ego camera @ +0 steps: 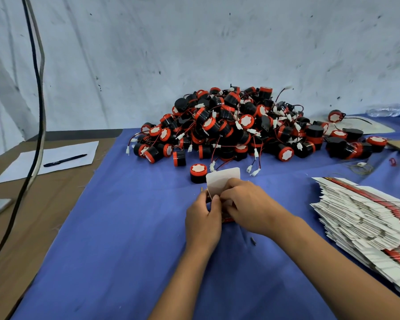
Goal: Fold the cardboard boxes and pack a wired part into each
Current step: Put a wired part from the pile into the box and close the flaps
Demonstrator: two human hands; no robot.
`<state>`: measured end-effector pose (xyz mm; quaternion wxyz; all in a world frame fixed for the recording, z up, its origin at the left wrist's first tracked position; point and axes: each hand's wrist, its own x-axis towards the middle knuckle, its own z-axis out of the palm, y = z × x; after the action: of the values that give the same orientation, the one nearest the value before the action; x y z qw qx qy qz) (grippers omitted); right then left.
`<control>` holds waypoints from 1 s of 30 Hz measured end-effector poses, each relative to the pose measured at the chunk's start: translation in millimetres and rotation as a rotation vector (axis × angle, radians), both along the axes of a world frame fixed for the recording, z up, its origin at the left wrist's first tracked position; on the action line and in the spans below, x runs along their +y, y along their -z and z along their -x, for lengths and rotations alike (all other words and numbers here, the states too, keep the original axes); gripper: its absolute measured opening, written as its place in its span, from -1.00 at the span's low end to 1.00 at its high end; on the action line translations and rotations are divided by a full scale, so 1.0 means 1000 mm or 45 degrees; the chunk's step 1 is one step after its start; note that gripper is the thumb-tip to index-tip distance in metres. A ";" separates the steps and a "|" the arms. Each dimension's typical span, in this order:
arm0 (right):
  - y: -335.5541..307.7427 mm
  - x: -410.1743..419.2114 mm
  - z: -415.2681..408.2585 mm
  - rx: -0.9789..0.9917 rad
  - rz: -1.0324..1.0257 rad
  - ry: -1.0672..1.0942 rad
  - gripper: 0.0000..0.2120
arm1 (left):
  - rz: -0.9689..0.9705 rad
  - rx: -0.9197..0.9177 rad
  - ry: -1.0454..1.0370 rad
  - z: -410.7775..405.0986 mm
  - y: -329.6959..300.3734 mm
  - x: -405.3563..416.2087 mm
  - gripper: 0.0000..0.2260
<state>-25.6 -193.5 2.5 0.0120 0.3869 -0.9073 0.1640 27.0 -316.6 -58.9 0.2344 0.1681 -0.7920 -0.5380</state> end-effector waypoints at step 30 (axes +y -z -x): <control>0.009 0.001 0.001 -0.005 0.137 0.043 -0.72 | 0.064 0.087 0.146 -0.002 -0.002 0.002 -0.79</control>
<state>-26.1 -192.5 -6.7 0.0338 0.3699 -0.9037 0.2131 28.7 -314.2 -56.5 0.2344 0.0979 -0.8052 -0.5359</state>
